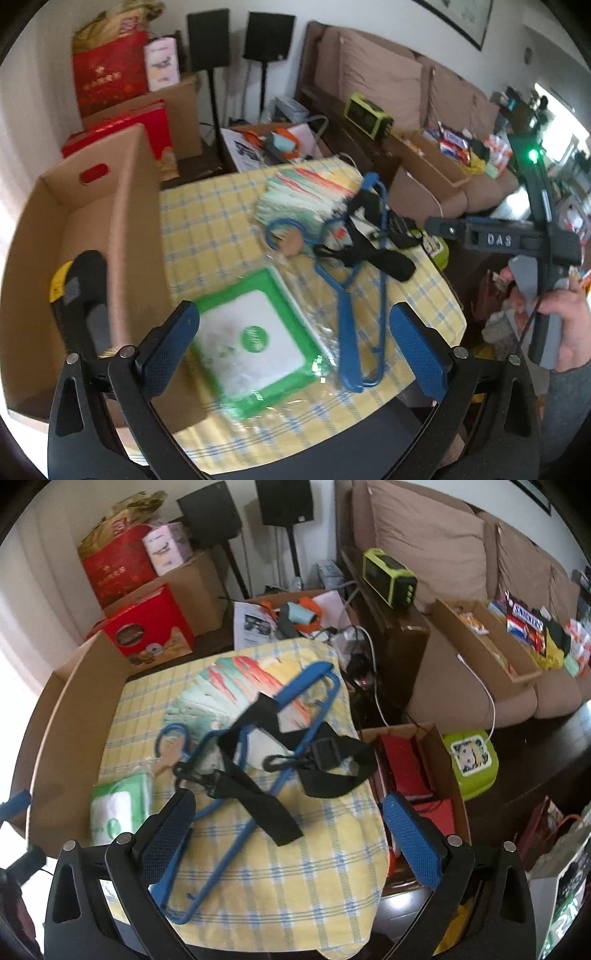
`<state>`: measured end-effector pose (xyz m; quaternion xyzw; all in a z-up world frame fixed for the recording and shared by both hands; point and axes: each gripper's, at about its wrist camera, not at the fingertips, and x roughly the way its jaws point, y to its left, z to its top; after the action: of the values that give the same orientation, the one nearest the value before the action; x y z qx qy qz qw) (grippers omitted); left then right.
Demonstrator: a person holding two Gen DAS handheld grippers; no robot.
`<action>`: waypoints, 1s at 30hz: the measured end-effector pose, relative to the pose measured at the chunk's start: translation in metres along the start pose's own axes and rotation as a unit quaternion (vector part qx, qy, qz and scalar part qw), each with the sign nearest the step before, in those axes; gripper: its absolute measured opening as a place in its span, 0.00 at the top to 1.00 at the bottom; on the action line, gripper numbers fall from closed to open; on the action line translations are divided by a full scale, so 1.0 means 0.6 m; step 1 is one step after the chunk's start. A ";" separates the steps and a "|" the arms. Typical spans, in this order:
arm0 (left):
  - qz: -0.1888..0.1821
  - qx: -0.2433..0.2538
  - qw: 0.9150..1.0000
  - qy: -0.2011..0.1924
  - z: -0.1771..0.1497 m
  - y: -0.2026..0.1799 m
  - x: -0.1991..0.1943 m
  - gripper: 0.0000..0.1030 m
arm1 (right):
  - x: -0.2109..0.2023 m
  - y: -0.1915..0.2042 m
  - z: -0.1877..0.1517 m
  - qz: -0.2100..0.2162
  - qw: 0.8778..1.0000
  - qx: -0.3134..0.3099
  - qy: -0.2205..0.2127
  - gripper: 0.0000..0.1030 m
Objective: Organize objects
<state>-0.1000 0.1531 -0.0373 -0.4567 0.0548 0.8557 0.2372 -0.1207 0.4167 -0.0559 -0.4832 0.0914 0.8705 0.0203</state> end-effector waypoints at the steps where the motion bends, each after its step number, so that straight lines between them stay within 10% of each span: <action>1: -0.002 0.005 1.000 0.006 -0.004 -0.008 0.010 0.00 | 0.003 -0.004 -0.002 0.003 1.000 0.002 0.002 0.03; 30: -0.002 0.014 0.997 0.074 -0.035 -0.063 0.144 0.04 | 0.128 0.071 -0.013 0.042 0.995 -0.080 0.034 0.27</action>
<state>-0.1077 0.2105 -0.1149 -0.5152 0.0828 0.8185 0.2405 -0.1602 0.3692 -0.1188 -0.5087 0.0419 0.8580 -0.0579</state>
